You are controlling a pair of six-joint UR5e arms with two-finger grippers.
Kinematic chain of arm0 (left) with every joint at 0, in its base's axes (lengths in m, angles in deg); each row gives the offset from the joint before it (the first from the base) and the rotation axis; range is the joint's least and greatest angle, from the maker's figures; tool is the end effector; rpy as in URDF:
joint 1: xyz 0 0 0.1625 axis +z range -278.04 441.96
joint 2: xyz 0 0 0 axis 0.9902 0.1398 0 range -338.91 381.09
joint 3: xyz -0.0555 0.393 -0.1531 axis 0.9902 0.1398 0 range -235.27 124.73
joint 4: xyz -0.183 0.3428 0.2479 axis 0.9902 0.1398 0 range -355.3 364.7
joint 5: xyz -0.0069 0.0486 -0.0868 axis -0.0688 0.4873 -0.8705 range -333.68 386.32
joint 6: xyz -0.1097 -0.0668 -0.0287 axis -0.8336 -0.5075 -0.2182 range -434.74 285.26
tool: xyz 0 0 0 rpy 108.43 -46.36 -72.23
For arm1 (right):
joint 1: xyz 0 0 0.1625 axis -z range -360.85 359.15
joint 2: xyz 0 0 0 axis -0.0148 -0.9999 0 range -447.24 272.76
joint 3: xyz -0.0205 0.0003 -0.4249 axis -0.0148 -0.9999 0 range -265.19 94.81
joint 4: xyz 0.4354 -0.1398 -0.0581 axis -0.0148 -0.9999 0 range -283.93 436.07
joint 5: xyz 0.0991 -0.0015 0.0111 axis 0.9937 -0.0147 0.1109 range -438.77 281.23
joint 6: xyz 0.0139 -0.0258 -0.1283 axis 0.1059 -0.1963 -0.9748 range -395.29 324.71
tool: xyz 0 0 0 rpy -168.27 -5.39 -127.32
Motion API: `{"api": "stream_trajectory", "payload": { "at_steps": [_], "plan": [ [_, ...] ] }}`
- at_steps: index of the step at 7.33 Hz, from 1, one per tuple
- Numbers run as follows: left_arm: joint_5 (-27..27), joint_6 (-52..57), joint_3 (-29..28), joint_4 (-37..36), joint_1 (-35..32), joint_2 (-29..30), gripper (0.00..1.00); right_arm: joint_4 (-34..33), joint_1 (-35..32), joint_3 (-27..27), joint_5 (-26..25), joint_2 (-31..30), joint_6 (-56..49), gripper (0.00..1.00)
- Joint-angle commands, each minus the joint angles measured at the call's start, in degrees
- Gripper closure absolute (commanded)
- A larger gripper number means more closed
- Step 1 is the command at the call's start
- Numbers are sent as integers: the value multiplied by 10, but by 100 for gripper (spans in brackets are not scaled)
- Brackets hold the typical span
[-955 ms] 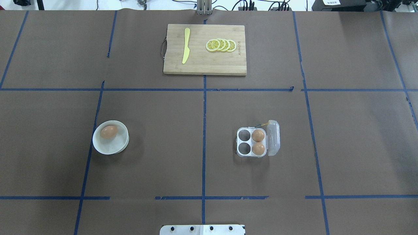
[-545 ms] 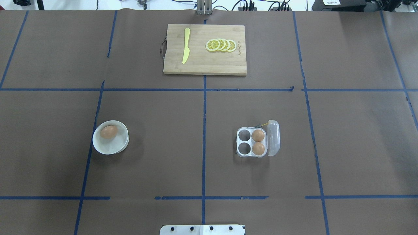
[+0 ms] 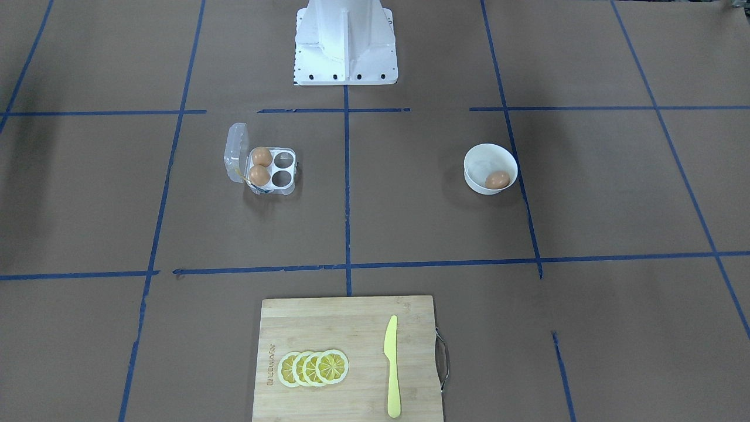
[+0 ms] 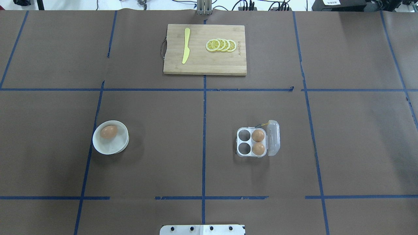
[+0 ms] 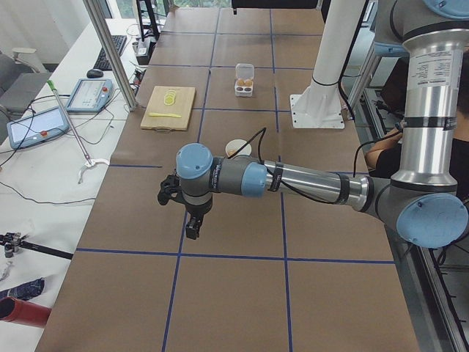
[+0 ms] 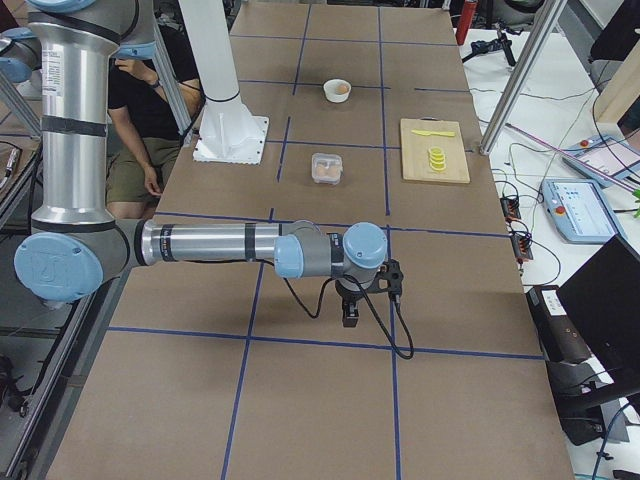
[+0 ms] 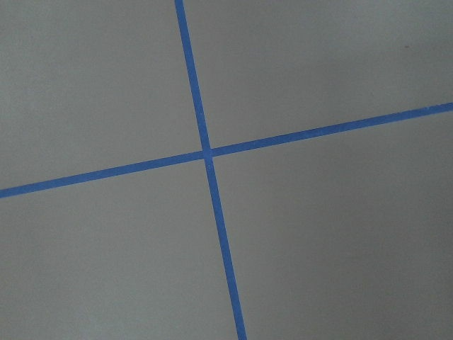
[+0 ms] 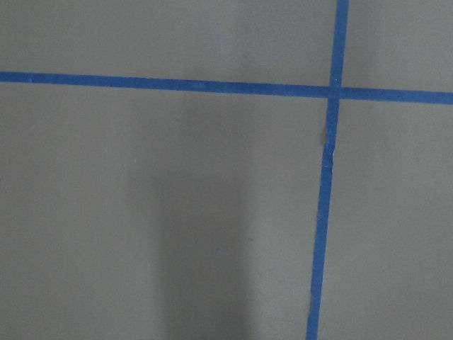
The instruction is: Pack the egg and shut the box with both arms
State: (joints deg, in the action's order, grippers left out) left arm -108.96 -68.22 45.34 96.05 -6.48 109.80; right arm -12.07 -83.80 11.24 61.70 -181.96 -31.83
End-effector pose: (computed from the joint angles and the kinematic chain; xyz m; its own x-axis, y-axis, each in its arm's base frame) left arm -0.0251 -0.5418 0.5888 0.6923 0.2612 -0.6727 -0.1060 0.9589 0.2632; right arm -0.0311 -0.5108 0.6506 0.6320 -0.0658 0.7721 0.0844 0.9963 0.0159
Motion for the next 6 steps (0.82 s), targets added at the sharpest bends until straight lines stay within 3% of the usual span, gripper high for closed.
{"api": "stream_trajectory", "payload": {
  "at_steps": [1,2,3,5,6],
  "plan": [
    [-1,-4,2,67,39,-4,0,30,9,-5,16,-1,1,0],
    [-1,-4,18,76,77,-3,0,37,9,1,34,-2,1,0],
    [1,-51,39,106,135,0,0,95,9,1,34,-9,1,0],
    [10,-166,63,240,236,3,0,140,9,-1,36,-23,0,0],
    [52,-243,87,264,288,8,0,140,10,1,37,-24,0,0]
  ]
}}
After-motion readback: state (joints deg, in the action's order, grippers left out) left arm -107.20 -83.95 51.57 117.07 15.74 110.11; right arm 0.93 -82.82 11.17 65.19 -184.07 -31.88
